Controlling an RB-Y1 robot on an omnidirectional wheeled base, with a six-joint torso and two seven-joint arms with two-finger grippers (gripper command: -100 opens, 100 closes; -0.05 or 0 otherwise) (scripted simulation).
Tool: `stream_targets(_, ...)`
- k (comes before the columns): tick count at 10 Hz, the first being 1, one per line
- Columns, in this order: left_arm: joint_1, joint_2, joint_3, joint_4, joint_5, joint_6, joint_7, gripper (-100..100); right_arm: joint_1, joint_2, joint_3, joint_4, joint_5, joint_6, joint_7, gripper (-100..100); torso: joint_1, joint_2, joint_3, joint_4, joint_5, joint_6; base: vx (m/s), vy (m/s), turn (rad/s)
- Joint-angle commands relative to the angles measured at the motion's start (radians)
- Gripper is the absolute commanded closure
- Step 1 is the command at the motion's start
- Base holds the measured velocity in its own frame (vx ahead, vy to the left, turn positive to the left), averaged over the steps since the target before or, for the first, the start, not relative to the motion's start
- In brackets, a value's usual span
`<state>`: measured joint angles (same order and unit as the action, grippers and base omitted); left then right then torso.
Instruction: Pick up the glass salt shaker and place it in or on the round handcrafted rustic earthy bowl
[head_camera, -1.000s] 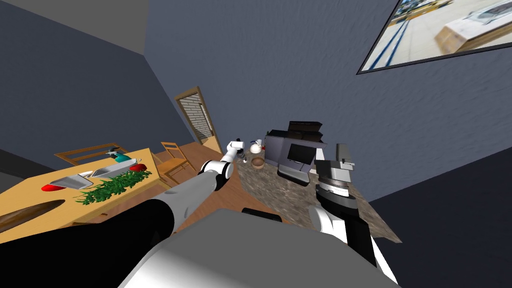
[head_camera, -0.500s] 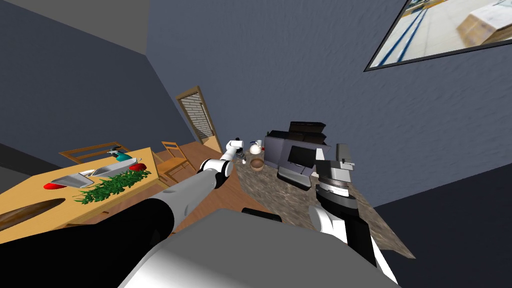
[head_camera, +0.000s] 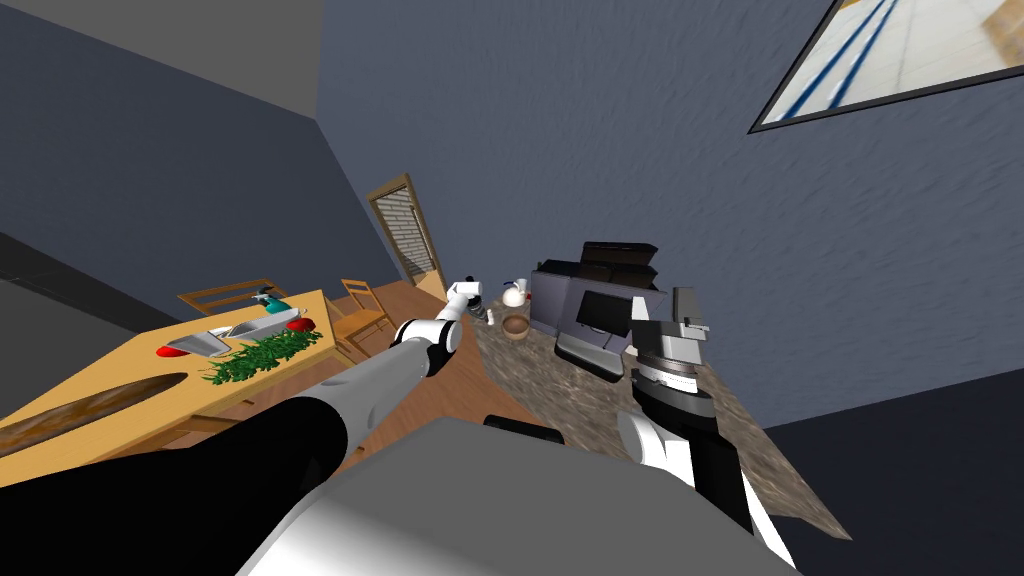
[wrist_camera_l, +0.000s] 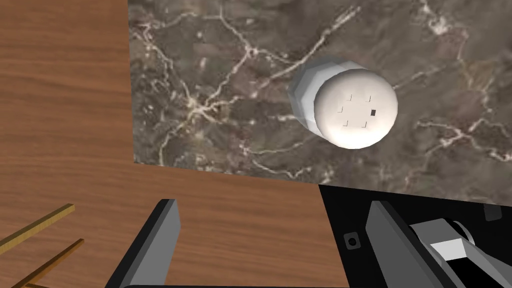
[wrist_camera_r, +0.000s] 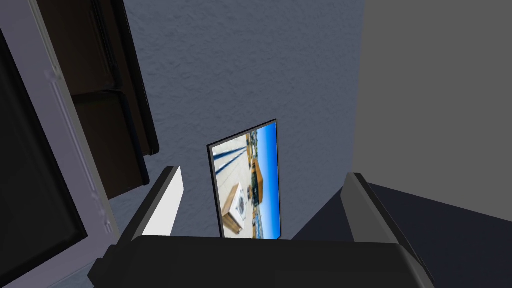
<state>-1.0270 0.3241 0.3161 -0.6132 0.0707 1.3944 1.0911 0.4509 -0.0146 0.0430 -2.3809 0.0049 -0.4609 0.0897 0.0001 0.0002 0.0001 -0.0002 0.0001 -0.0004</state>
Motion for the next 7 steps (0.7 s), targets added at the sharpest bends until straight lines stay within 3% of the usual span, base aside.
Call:
stream_targets(1, 0.001, 0.000, 0.000, -0.003, 0.000, 0.002, -0.002, -100, 0.000, 0.000, 0.000, 0.000, 0.000, 0.000, 0.000, 0, 0.000, 0.000, 0.000, 0.000, 0.000, 0.000, 0.020, 0.026, -0.077)
stream_targets(6, 0.001, 0.000, 0.000, -0.003, 0.000, 0.002, -0.002, -100, 0.000, 0.000, 0.000, 0.000, 0.000, 0.000, 0.000, 0, 0.000, 0.000, 0.000, 0.000, 0.000, 0.000, -0.001, -0.002, 0.005)
stream_targets(7, 0.024, -0.005, 0.002, 0.007, 0.002, -0.031, -0.012, -100, 0.000, 0.000, 0.000, 0.000, 0.000, 0.000, 0.000, 0, 0.000, 0.000, 0.000, 0.000, 0.000, 0.000, 0.000, 0.000, 0.000)
